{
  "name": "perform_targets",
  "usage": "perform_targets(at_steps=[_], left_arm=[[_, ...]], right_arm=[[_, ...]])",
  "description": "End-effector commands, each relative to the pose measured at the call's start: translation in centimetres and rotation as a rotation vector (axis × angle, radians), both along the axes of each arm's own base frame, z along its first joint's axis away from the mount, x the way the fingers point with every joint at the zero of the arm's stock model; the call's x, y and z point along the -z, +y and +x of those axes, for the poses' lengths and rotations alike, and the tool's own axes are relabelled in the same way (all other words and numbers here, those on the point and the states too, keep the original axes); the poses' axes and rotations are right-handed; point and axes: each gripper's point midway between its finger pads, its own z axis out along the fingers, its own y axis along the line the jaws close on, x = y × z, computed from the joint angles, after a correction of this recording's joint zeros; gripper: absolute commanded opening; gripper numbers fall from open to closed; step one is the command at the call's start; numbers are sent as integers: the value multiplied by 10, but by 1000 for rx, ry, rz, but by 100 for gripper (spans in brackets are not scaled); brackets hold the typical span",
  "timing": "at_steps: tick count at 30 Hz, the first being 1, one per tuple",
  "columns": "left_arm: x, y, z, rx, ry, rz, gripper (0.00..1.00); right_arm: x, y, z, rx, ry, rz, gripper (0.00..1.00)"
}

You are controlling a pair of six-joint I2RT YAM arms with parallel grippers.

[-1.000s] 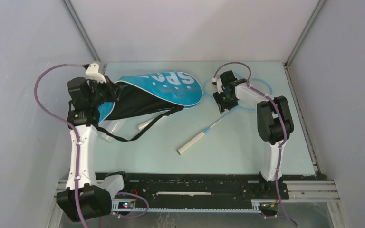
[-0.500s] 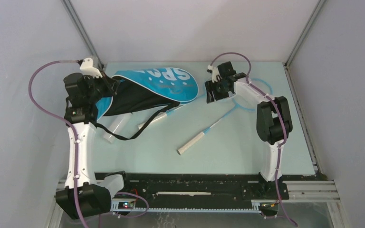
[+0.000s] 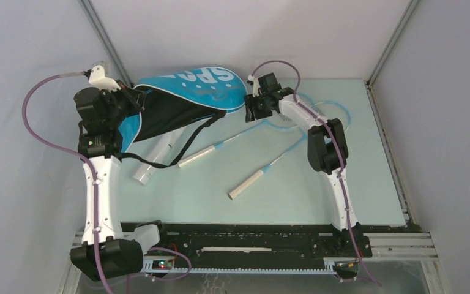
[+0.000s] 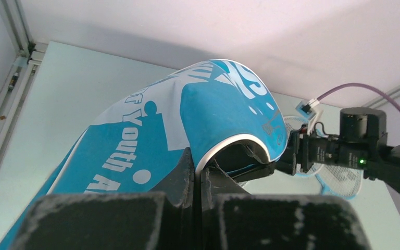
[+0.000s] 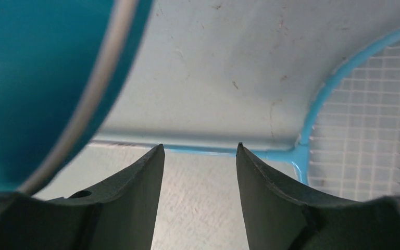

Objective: Pack up the badminton gear
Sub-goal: Adjust the racket at the center of the board.

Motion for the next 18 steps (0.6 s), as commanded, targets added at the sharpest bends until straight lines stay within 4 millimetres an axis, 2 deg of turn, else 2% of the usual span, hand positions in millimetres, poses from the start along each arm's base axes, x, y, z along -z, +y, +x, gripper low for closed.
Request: perform_targets(at_steps=[1, 9, 18], left_arm=[[-69, 7, -13, -71, -189, 4, 0], [-71, 22, -20, -145, -201, 76, 0], [-78, 28, -26, -174, -222, 141, 0]], right_arm=[[1, 23, 4, -16, -11, -9, 62], [24, 27, 9, -39, 11, -76, 62], [53, 12, -22, -161, 94, -210, 61]])
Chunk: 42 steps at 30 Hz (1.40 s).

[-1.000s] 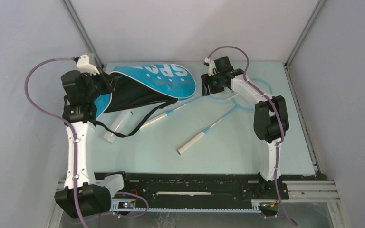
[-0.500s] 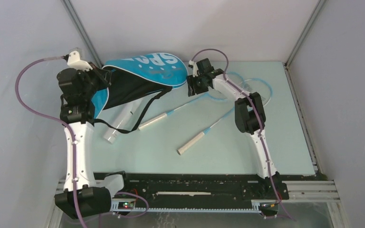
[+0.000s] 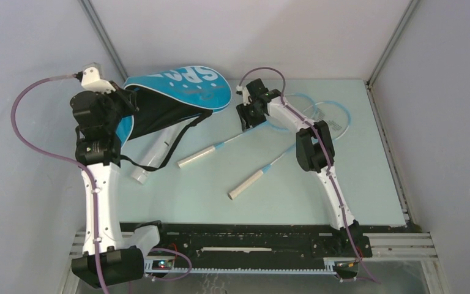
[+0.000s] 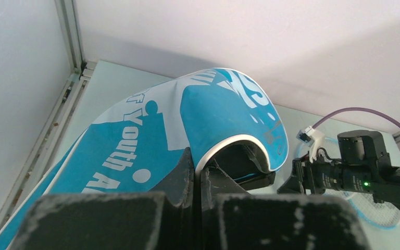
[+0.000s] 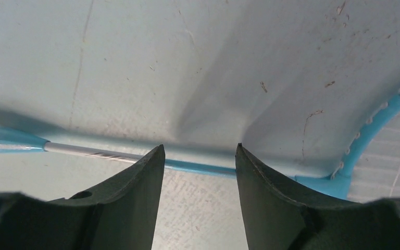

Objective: Pack up the badminton gear
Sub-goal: Adjust the racket at the center of the board.

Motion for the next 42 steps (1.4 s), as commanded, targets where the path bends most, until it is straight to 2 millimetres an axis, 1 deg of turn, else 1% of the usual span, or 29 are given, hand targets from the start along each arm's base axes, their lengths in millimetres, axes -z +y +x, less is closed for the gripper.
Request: perform_targets(at_steps=[1, 4, 8, 10, 14, 15, 17, 19, 21, 23, 25, 28, 30, 31, 33, 36, 39, 42], left_arm=[[-62, 6, -16, -36, -169, 87, 0], [-63, 5, -18, -32, -170, 98, 0], [-64, 2, -20, -14, -172, 112, 0], [-62, 0, -19, -1, -169, 118, 0], [-55, -4, -16, 28, -153, 117, 0], [-53, -5, -16, 36, -150, 116, 0], [-52, -8, -15, 50, -147, 114, 0], [-51, -9, -14, 57, -147, 112, 0], [-51, -9, -13, 62, -147, 111, 0], [-50, -10, -11, 70, -145, 113, 0], [-49, -12, -11, 79, -144, 115, 0], [-49, -14, -11, 92, -143, 117, 0], [-49, -16, -11, 102, -144, 117, 0], [-49, -17, -11, 108, -145, 116, 0], [-50, -18, -10, 116, -147, 114, 0], [-49, -20, -8, 124, -144, 111, 0], [-50, -20, -8, 127, -147, 117, 0], [-52, -20, -9, 127, -150, 120, 0]], right_arm=[[10, -10, -18, -90, 37, -85, 61], [15, -22, -29, -136, 48, -134, 60], [13, -49, -39, -187, 34, -228, 59], [7, -65, -38, -195, 8, -262, 59], [-14, -97, -30, -167, -23, -275, 59], [-20, -104, -28, -160, -28, -274, 59], [-34, -111, -27, -160, -45, -239, 60], [-54, -112, -29, -177, -74, -179, 62], [-64, -112, -36, -214, -90, -153, 65], [-70, -113, -43, -266, -108, -158, 67], [-72, -114, -49, -311, -122, -185, 68], [-71, -115, -56, -335, -120, -196, 69], [-71, -112, -63, -340, -106, -189, 69], [-68, -111, -67, -358, -100, -200, 69], [-63, -109, -70, -404, -128, -261, 69], [-51, -105, -70, -501, -171, -336, 69], [-42, -101, -70, -606, -158, -368, 69], [-37, -97, -63, -663, -161, -381, 68]])
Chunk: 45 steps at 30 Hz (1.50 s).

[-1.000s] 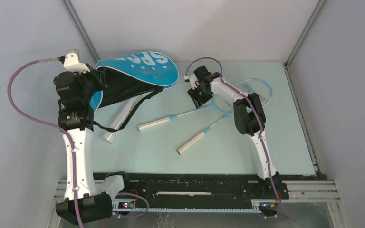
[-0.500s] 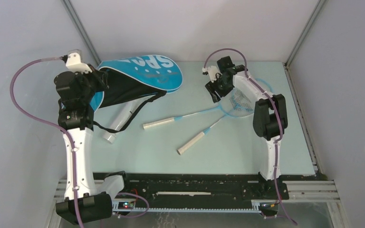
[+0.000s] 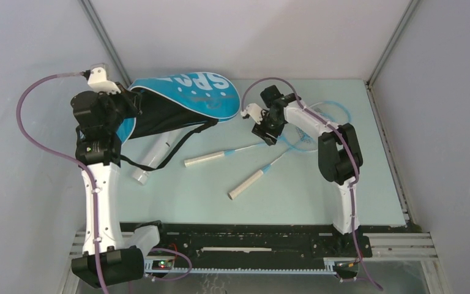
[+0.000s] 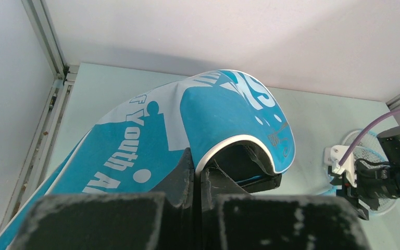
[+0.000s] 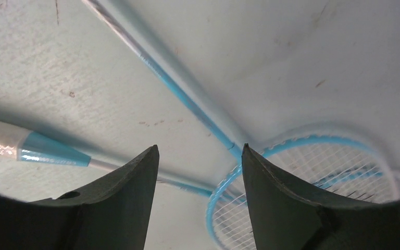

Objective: Pack up the badminton gear
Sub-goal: Adjust the racket at the center of the board.

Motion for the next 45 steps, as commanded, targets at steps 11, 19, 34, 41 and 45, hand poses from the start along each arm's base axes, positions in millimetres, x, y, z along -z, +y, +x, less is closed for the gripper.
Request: perform_targets(at_steps=[11, 19, 34, 41, 45], left_arm=[[-52, -1, -3, 7, -150, 52, 0], [-50, 3, 2, -9, -134, 71, 0], [-67, 6, 11, -15, -120, 49, 0], [-67, 4, 15, -1, -112, 56, 0], [-68, 1, 16, 14, -116, 44, 0]], right_arm=[[17, 11, 15, -327, -27, -120, 67], [28, 8, 15, -484, -52, -247, 51], [23, -19, 25, -888, -292, -466, 0], [-6, -17, 47, -994, -443, -493, 0], [-10, -18, 57, -1102, -508, -554, 0]])
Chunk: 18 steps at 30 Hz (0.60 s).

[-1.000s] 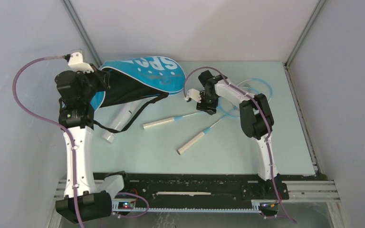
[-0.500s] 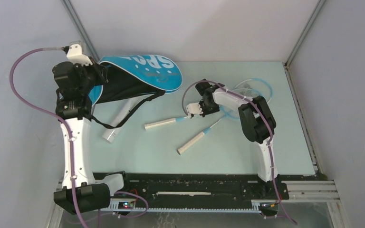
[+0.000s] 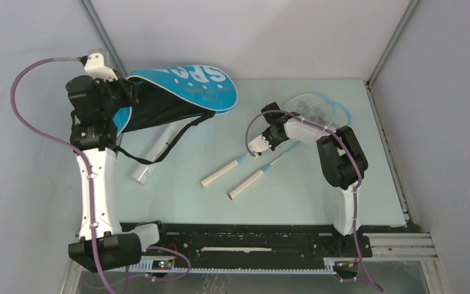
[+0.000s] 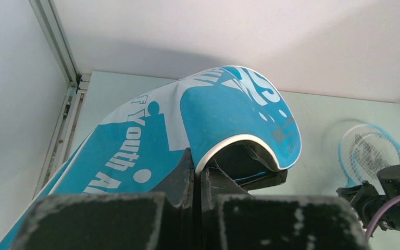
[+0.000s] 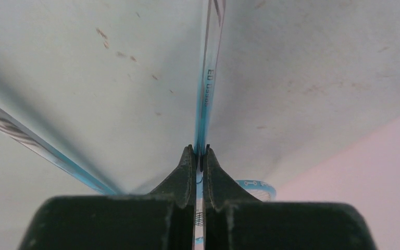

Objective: Pack up the badminton gear
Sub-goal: Adjust the racket at the center of the board.

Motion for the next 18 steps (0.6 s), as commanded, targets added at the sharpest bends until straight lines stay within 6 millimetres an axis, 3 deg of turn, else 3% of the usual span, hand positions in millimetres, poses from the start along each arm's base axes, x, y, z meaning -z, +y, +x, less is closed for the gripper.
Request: perform_targets(at_steps=[1, 14, 18], left_arm=[[-49, -8, -4, 30, -138, 6, 0], [-52, -15, -18, 51, -174, 14, 0], [-51, -20, -16, 74, -171, -3, 0]], right_arm=[[-40, 6, 25, -207, -170, -48, 0], [-9, 10, 34, -449, -190, -122, 5], [-5, 14, 43, -457, -219, -108, 16]])
